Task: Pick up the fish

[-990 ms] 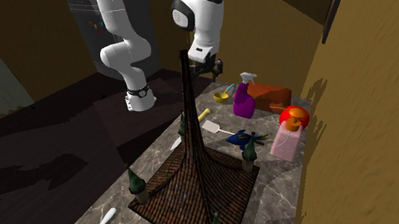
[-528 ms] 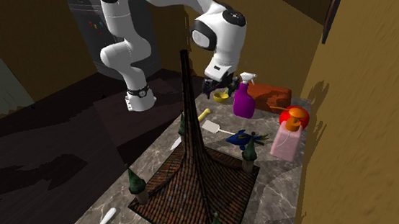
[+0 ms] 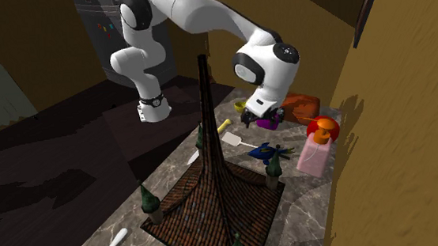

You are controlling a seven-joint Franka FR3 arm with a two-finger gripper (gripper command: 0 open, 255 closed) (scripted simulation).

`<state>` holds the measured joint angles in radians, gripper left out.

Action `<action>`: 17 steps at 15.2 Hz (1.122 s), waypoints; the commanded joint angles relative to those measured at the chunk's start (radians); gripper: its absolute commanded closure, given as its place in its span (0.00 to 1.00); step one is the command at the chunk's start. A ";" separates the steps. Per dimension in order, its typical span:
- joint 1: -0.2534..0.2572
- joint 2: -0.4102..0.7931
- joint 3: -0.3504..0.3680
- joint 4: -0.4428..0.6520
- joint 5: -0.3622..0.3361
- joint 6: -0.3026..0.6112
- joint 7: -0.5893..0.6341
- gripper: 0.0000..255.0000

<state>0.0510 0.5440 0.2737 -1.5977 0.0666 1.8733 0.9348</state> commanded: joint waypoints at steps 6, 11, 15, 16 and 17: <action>0.028 0.193 -0.030 0.193 -0.011 -0.007 0.069 0.00; 0.031 0.226 -0.034 0.184 -0.015 0.034 0.064 0.00; 0.031 0.225 -0.034 0.183 -0.015 0.034 0.064 1.00; 0.031 0.225 -0.034 0.183 -0.014 0.034 0.064 1.00; 0.031 0.225 -0.034 0.183 -0.015 0.034 0.064 1.00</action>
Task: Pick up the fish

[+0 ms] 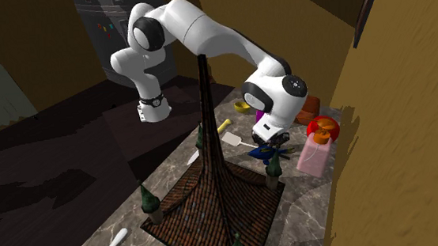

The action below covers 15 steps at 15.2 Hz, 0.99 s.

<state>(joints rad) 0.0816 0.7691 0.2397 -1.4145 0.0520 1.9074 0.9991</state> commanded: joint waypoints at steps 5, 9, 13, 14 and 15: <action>0.000 0.000 0.000 0.000 0.000 0.000 0.000 1.00; -0.002 -0.021 0.003 0.006 0.003 -0.026 0.003 1.00; -0.004 -0.048 0.006 0.016 0.006 -0.063 0.008 1.00; -0.005 -0.054 0.007 0.020 0.007 -0.073 0.009 1.00; -0.005 -0.060 0.007 0.023 0.008 -0.082 0.010 1.00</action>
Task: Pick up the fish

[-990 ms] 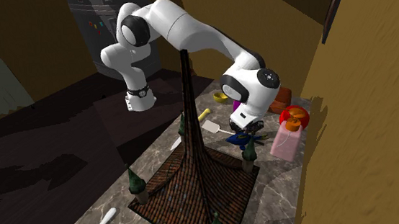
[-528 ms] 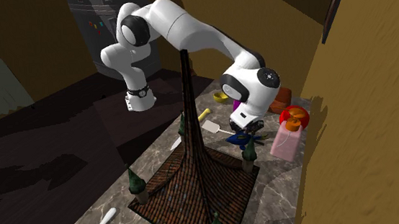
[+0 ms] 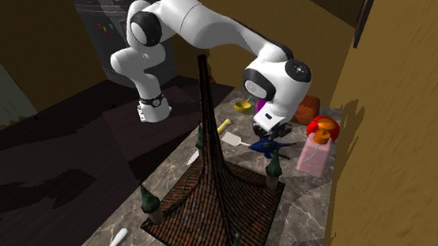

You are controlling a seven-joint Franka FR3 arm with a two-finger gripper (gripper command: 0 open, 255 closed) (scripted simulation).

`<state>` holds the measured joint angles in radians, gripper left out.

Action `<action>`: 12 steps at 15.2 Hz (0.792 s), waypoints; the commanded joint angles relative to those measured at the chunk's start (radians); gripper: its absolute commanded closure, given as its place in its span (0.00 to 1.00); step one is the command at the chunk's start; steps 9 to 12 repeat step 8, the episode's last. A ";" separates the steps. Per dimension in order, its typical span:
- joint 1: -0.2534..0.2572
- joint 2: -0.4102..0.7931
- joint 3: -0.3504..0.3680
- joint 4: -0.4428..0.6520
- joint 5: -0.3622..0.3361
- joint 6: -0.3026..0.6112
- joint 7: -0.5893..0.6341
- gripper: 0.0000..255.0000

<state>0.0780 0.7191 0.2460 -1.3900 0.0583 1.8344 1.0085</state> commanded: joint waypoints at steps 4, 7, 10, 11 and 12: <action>-0.003 -0.034 0.004 0.015 0.004 -0.048 0.006 1.00; -0.004 -0.045 0.005 0.027 0.006 -0.070 0.009 1.00; -0.004 -0.045 0.005 0.027 0.006 -0.070 0.009 1.00; -0.004 -0.045 0.005 0.027 0.006 -0.070 0.009 1.00; -0.004 -0.045 0.005 0.027 0.006 -0.070 0.009 1.00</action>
